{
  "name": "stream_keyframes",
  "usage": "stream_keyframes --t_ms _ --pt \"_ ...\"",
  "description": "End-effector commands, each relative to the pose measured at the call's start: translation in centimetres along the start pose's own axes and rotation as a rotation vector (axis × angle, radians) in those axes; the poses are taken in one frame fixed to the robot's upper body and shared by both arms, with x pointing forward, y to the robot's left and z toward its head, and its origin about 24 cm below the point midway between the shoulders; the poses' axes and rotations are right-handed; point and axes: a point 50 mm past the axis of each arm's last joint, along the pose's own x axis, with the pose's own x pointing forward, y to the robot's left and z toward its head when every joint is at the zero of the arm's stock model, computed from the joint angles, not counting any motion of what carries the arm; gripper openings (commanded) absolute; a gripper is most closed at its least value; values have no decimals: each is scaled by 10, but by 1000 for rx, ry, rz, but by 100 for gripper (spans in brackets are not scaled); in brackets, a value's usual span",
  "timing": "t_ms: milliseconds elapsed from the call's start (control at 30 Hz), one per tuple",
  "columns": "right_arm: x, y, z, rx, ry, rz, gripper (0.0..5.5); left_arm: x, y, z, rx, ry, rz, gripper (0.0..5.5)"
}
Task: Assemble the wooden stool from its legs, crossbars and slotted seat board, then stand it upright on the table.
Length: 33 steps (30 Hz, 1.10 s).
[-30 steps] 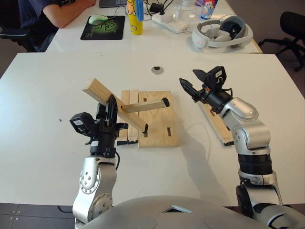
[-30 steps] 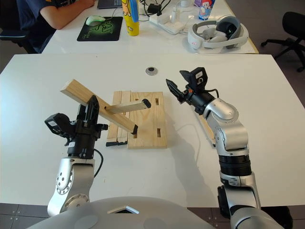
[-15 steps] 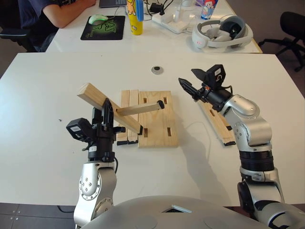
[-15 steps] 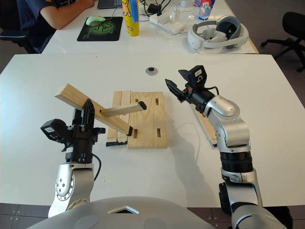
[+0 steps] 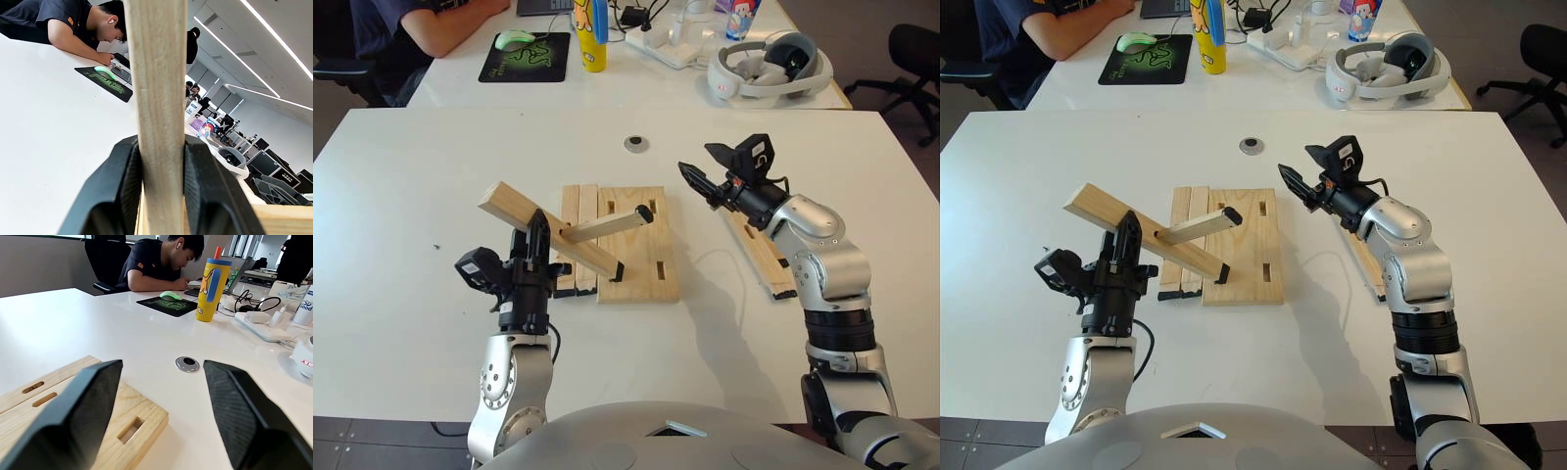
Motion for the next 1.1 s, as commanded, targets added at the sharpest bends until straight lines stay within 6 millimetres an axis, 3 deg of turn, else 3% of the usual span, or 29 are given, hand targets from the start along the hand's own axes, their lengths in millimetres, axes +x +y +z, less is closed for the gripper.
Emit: stream_keyframes --t_ms 33,233,500,833,1100 --pt "2 -3 7 -20 -12 4 308 -3 1 -19 -18 56 54 105" --pt "0 -4 7 -20 -16 -2 308 -7 -7 -12 131 4 -9 105" --pt "-1 -5 7 -20 -17 -12 308 -20 -8 -23 294 63 -59 105" --pt "0 -1 6 -15 -22 -22 308 -16 -24 -25 531 113 -195 105" --pt "-3 1 4 -4 -26 -48 308 -26 1 -33 551 241 -83 105"
